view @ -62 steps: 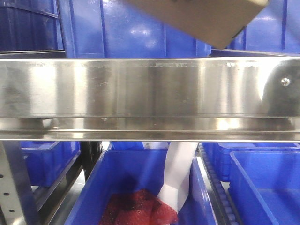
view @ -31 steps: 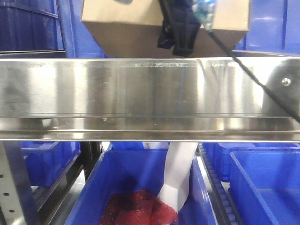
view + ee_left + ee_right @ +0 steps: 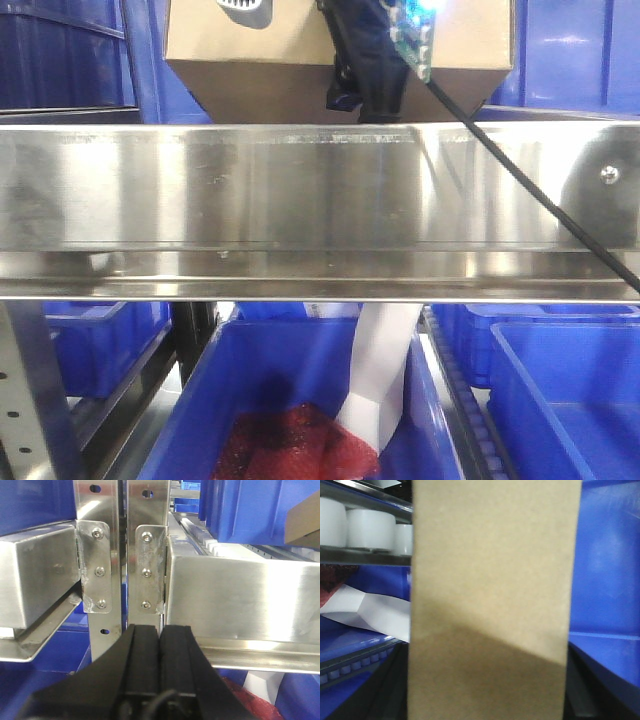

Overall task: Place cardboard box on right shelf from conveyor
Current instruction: 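Lower the held box onto the upper shelf with the right gripper, then open the right gripper and withdraw it from the box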

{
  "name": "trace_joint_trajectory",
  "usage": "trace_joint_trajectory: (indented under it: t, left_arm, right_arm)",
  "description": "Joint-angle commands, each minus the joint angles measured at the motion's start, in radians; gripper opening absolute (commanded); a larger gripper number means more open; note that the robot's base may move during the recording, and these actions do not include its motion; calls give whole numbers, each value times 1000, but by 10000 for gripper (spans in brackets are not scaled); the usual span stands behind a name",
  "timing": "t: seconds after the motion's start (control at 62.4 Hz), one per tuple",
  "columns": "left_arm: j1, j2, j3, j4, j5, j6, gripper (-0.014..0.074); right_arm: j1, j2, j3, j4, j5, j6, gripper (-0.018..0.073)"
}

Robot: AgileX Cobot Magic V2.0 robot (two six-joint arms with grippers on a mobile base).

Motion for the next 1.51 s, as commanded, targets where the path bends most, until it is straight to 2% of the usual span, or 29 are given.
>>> trace_joint_trajectory:
  t: [0.0, 0.096, 0.144, 0.16, 0.224, 0.497, 0.785, 0.882, 1.058, 1.138, 1.234, 1.346, 1.378, 1.491]
  left_arm:
    - [-2, -5, 6, -6, -85, 0, -116]
    - [-2, -5, 6, -6, -85, 0, -116]
    - [-2, -5, 6, -6, -85, 0, -116]
    - [-2, -5, 6, -6, -85, 0, -116]
    - [-2, -5, 6, -6, -85, 0, -116]
    - [-2, -5, 6, -6, -85, 0, -116]
    - [-2, -5, 6, -6, -85, 0, -116]
    - [-2, -5, 6, -6, -85, 0, -116]
    - [-2, -5, 6, -6, -85, 0, -116]
    - [-2, -5, 6, -6, -85, 0, -116]
    - [-2, -5, 6, -6, -85, 0, -116]
    - [-2, -5, 6, -6, -85, 0, -116]
    - [-2, -5, 6, -6, -85, 0, -116]
    - [-2, -5, 6, -6, -85, 0, -116]
  right_arm:
    - [2, -43, -39, -45, -18, -6, 246]
    - [2, -43, -39, -28, -32, -4, 481]
    - [2, -43, -39, -15, -35, -4, 631]
    - [2, -43, -39, -12, -35, -4, 643]
    - [5, -45, -39, -3, -32, -4, 620]
    - [35, -129, -35, 23, 15, -4, 623]
    - [129, -236, -34, 117, 40, -4, 623]
    - [143, -271, -34, 180, 39, -4, 623]
    - [118, -352, -34, 383, 45, 17, 621]
    - [70, -392, -34, 435, 44, 21, 578]
    - [-20, -438, -34, 482, 39, 45, 431]
    - [-147, -504, -3, 544, 15, 74, 134]
    - [-209, -534, 30, 568, -7, 75, 32]
    - [-363, -640, 133, 682, -94, 106, 48]
